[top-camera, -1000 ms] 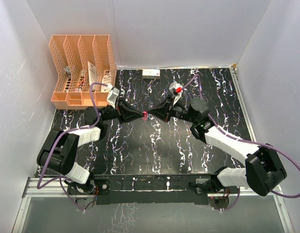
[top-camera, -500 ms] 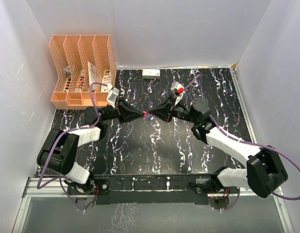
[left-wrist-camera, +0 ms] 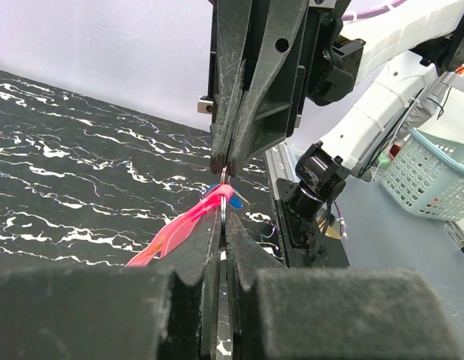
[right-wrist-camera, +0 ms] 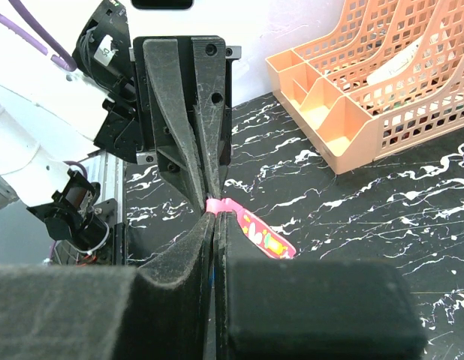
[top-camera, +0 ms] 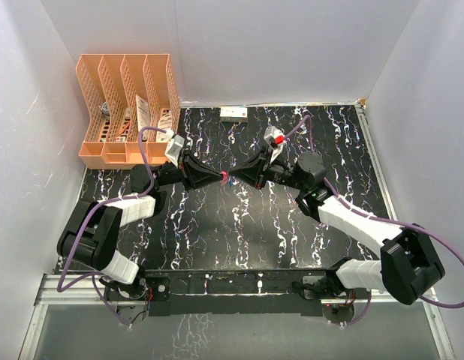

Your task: Put the keys on the keyring

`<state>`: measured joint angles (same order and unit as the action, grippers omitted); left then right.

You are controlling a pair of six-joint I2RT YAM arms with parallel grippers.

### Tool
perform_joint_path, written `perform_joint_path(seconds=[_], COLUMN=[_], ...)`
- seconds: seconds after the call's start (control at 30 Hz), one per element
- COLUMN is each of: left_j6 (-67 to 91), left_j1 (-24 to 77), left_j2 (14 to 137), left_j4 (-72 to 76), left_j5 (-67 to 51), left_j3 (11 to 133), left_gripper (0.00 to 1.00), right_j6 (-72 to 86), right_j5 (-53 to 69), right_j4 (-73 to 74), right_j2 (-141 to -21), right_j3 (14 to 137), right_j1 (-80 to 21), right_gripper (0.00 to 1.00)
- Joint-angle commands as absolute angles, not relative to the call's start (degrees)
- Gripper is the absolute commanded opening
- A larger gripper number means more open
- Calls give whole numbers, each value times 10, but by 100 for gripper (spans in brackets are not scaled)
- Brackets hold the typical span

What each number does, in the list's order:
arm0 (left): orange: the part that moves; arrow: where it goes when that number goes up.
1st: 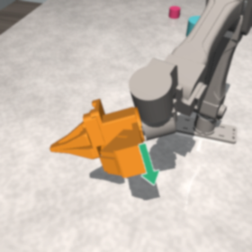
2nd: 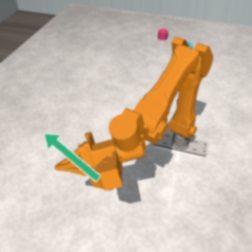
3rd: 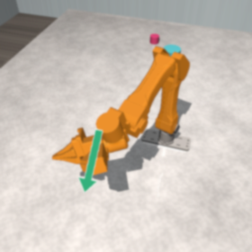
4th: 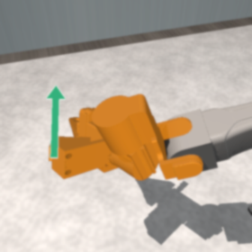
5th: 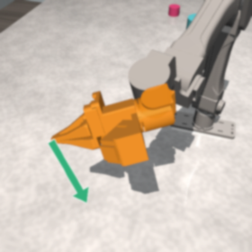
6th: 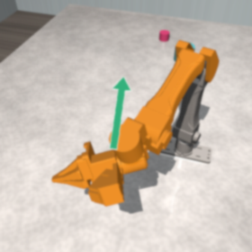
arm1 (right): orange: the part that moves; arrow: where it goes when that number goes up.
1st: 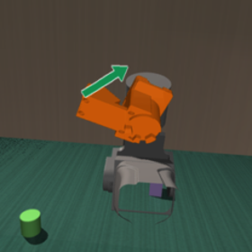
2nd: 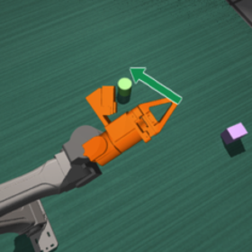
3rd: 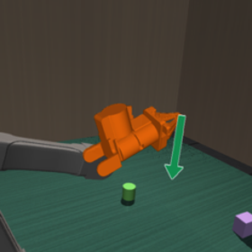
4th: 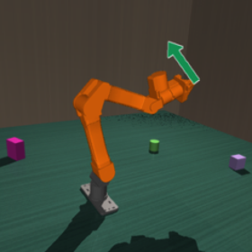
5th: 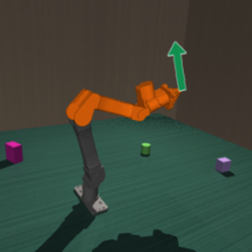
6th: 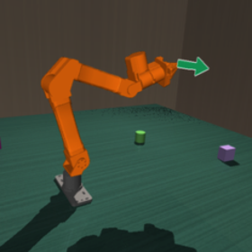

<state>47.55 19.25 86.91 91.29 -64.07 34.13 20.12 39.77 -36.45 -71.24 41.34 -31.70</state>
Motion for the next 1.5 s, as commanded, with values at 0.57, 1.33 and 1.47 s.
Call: perform_joint_path(seconds=[0.57,1.33,1.47], left_j6=[468,471,472], left_j1=[195,194,194], left_j2=[861,881,886], left_j4=[1024,1023,1023], left_j5=[-640,-617,-613], left_j3=[362,366,368], left_gripper=[0,0,0], right_j6=[212,228,240], right_j5=[407,390,393], right_j4=[-414,-414,-425], right_j2=[-721,-692,-701], right_j3=[409,402,402], right_j1=[-311,-306,-306], right_gripper=[0,0,0])
